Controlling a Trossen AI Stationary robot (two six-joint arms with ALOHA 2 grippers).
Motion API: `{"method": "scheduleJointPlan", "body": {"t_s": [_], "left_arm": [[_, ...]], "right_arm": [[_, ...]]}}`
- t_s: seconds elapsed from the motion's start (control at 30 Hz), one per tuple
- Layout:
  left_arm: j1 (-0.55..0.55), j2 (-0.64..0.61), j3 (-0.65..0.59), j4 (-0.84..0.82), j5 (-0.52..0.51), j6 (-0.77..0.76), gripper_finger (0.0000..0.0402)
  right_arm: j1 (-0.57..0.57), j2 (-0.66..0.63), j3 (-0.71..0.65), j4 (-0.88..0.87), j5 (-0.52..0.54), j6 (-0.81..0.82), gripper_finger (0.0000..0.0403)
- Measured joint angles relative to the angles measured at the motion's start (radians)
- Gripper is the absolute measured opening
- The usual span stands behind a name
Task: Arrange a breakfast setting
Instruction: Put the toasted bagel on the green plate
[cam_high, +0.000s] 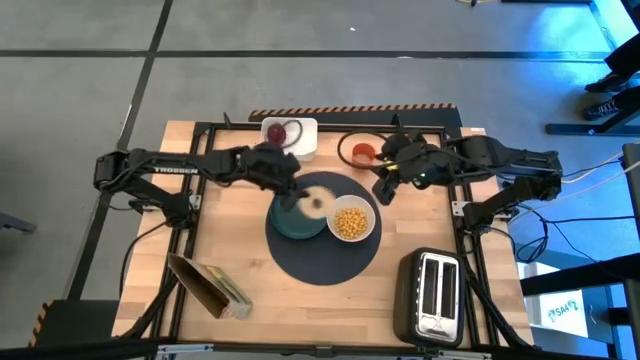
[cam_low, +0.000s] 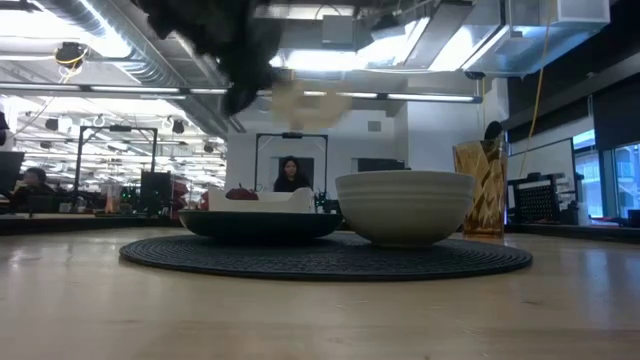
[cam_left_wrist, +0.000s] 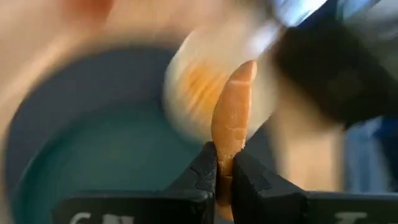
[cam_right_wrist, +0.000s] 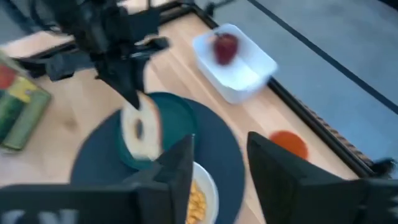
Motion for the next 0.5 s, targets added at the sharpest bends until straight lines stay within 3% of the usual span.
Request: {"method": "scheduleJointPlan", "body": {"t_s": [0.1, 0.2, 0.5], "left_arm": [[0.025, 0.005, -0.002, -0.225, -0.055, 0.022, 0.0012], [0.052, 0.014, -0.002, -0.338, -0.124, 0.054, 0.0011], [0.125, 0.067, 0.000, -0.416, -0.119, 0.108, 0.0012]], "right_arm": [[0.000, -0.004, 0.000, -0.051, 0.004, 0.022, 0.0169], [0.000, -0.005, 0.000, -0.054, 0.004, 0.024, 0.0179], [0.000, -0.006, 0.000, -0.052, 0.001, 0.024, 0.0182]]}}
